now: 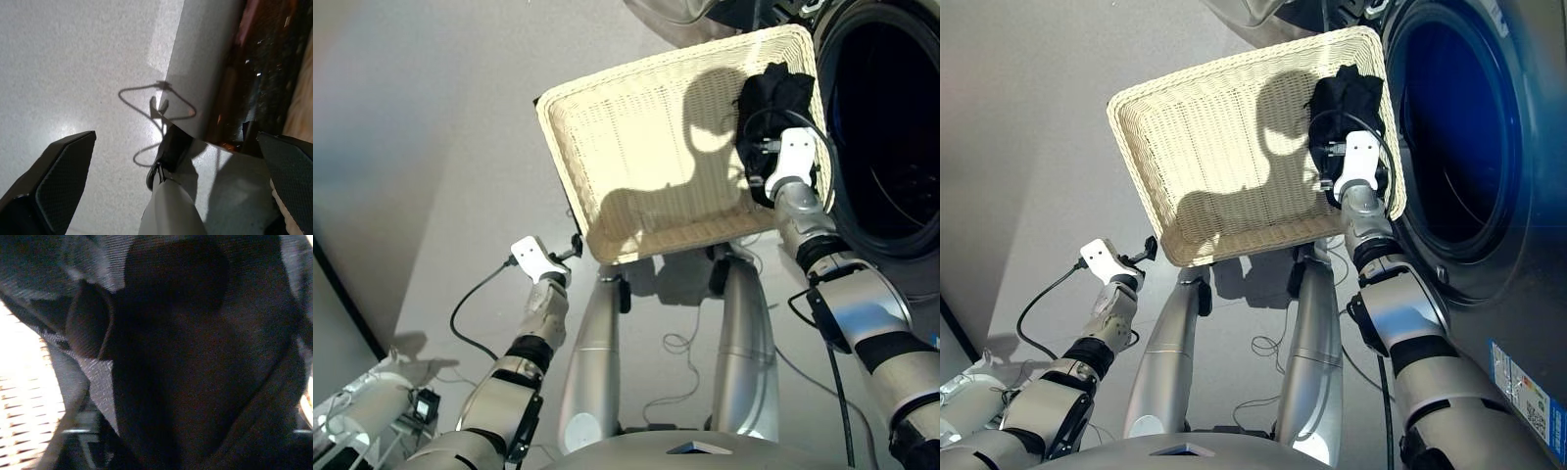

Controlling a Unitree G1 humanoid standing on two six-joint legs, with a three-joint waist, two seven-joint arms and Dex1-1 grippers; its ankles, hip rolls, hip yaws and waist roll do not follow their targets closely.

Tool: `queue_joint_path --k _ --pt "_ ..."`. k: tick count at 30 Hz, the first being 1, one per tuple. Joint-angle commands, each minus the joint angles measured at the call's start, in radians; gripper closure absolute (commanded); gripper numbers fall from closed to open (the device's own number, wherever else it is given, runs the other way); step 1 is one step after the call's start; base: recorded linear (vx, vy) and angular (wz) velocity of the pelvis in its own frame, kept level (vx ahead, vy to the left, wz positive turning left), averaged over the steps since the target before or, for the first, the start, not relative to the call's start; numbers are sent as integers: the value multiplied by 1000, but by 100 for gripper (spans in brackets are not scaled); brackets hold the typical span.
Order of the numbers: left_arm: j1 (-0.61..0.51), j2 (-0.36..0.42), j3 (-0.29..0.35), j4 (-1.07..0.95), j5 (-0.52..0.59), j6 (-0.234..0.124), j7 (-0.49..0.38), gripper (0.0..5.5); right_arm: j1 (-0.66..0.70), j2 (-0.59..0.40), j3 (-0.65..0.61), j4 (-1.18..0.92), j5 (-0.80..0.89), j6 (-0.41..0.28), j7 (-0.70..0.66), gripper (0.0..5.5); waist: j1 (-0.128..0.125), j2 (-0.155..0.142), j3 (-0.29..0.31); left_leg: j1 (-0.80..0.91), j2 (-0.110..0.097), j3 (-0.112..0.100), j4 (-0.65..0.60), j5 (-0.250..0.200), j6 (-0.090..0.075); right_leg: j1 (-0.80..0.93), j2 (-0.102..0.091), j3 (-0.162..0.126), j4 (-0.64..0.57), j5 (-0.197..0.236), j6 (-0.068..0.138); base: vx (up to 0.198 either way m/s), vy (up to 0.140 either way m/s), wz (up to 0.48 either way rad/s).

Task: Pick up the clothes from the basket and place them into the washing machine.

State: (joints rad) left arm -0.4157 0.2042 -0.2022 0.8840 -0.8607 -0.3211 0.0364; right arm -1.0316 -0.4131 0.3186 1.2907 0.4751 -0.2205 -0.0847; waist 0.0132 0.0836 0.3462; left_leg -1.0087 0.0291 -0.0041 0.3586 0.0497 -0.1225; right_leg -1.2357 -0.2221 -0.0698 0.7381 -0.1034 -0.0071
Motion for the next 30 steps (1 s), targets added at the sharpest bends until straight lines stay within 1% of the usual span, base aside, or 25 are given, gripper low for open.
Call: queue_joint_path --k 1,4,5,6,7,12,15,16,20,23,24,26,28,30 --pt "2 28 20 -33 28 -29 10 0 -50 -40 24 -47 -15 -22 -16 550 -5 31 46 58 31 -34 189 -155 36 50 1 22 -44 129 122 0 0 0" --pt "9 28 26 -35 35 -29 6 0 -38 -31 35 -79 -28 -28 -18 550 -6 22 37 88 32 -29 178 -159 35 94 -1 14 -73 136 122 -25 8 -27" --pt "5 32 29 -35 36 -31 6 0 -36 -28 43 -95 -38 -32 -21 550 -12 14 33 86 26 -26 163 -128 39 98 -6 9 -106 172 114 0 0 0" --pt "6 32 30 -34 34 -32 6 0 -34 -25 50 -107 -55 -34 -29 550 -11 14 30 118 35 -26 157 -157 34 121 -1 8 -100 142 123 -87 11 -96" --pt "2 31 34 -33 31 -36 8 0 -32 -22 50 -119 -72 -36 -49 550 -18 6 28 119 29 -22 136 -125 37 130 -8 6 -139 178 115 0 0 0" --pt "-3 21 50 -41 52 -54 38 0 11 -32 31 -229 -256 -41 -197 550 -32 -4 12 208 36 -7 47 -115 32 212 -15 -2 -231 196 122 -18 5 -16" --pt "3 15 61 -50 79 -69 58 0 67 -72 5 -353 -416 -41 -304 550 -40 -1 4 246 36 -1 5 -108 31 247 -18 -5 -270 205 130 0 0 0" --pt "10 12 67 -58 83 -75 64 0 84 -84 -27 -403 -454 -31 -355 550 -43 1 2 254 35 -1 -2 -106 30 253 -18 -4 -277 206 131 0 0 0" --pt "25 7 58 -77 116 -93 93 0 81 -126 -111 -441 -576 -9 -507 550 -43 17 -8 265 29 10 -18 -109 36 249 -20 15 -285 209 137 10 71 -17" --pt "38 11 44 -98 120 -99 95 0 71 -179 -172 -416 -641 17 -633 550 -42 35 -13 261 23 16 -14 -117 43 234 -22 30 -274 205 141 15 85 -43" --pt "42 12 41 -100 120 -100 92 0 66 -196 -180 -392 -647 32 -647 550 -40 40 -14 260 20 17 -12 -120 46 229 -23 35 -271 206 142 15 68 -60" --pt "51 21 41 -120 113 -104 91 0 37 -265 -207 -351 -664 70 -699 550 -40 55 -17 252 15 22 -12 -123 48 210 -27 46 -261 202 144 26 78 -51" --pt "64 20 38 -136 101 -103 89 0 23 -305 -259 -316 -620 83 -741 550 -39 72 -19 243 10 25 -8 -129 52 192 -34 59 -246 196 147 32 84 -56" --pt "79 25 30 -154 81 -103 91 0 -13 -359 -310 -236 -523 91 -790 550 -33 91 -19 222 -1 27 12 -138 58 164 -39 72 -219 189 149 22 75 -41"
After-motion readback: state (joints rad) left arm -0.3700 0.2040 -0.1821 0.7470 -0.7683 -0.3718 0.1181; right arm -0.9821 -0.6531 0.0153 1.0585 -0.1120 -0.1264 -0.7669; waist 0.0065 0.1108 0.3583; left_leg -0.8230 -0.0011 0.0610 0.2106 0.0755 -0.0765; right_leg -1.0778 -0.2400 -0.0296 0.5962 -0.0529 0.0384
